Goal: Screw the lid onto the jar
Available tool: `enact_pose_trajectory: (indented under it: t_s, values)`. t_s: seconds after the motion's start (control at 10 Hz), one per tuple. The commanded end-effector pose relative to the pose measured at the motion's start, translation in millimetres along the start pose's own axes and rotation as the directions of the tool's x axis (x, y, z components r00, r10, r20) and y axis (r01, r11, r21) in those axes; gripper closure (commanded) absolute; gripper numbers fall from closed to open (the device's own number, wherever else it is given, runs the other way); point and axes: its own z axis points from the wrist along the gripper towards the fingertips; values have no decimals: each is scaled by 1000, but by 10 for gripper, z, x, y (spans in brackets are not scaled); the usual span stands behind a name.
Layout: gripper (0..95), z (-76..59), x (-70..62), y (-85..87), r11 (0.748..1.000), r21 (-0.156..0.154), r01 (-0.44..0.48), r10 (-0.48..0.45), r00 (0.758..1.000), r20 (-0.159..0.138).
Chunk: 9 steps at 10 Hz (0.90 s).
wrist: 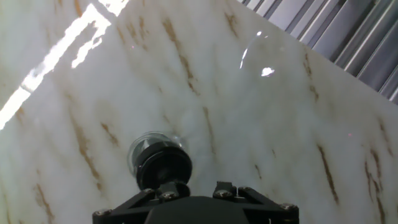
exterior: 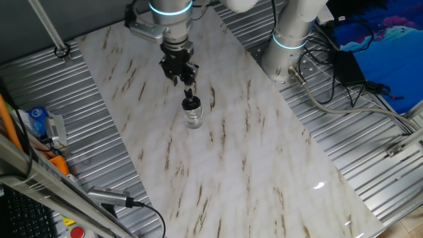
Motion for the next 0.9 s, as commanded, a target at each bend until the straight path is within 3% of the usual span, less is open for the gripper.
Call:
enact_pose_trajectory:
  t_s: [0.1,0.9]
  values:
    - [570,20,20,51,1000,-1,9,-9,1000,-3]
    - [570,111,14,149,999,-1,44,-44,999,1]
